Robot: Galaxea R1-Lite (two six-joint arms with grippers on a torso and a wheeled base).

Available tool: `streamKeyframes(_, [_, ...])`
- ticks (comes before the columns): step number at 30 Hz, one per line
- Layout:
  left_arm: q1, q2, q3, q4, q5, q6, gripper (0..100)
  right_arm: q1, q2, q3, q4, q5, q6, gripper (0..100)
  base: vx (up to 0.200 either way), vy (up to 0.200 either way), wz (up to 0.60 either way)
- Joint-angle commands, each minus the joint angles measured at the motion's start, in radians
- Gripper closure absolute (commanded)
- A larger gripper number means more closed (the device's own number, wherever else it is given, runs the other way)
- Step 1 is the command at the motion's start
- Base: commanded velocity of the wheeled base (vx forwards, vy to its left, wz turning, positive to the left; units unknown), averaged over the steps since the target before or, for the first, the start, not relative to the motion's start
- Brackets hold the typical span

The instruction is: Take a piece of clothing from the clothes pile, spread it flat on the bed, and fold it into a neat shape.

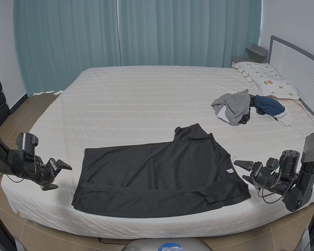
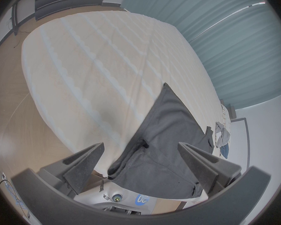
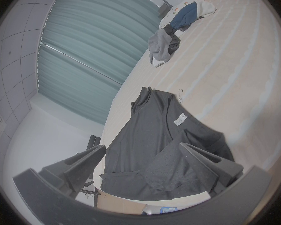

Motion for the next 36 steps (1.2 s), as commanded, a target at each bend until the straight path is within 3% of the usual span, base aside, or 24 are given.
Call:
streamKeyframes(1, [-0.003,0.002,0.004,-0.002,0.000,0.000,0,0.000,0.000,0.008,-0.013,0.000,0.001,0,0.000,0.000,0.00])
streamKeyframes(5, [-0.007,0.009,0.003,-0.002,0.000,-0.002,0,0.002,0.000,0.008,-0.013,0.000,0.001,0,0.000,0.000,0.00])
streamKeyframes(11, [-0.027,0.007,0.006,0.001,0.000,-0.002,0,0.003,0.003,0.008,-0.013,0.000,0.001,0,0.200,0.000,0.00])
streamKeyframes(20, [-0.041,0.009,0.021,0.004,0.000,-0.003,0,0.003,0.002,0.010,-0.013,0.000,0.001,0,0.000,0.000,0.00])
streamKeyframes(29, [-0.064,0.004,0.021,0.004,0.000,-0.011,0,0.005,0.006,0.010,-0.013,0.000,0.001,0,0.000,-0.200,0.00])
streamKeyframes(36, [-0.083,0.025,-0.037,0.006,0.001,-0.037,0,0.010,0.009,0.010,-0.013,0.000,-0.001,0,0.000,0.000,0.00])
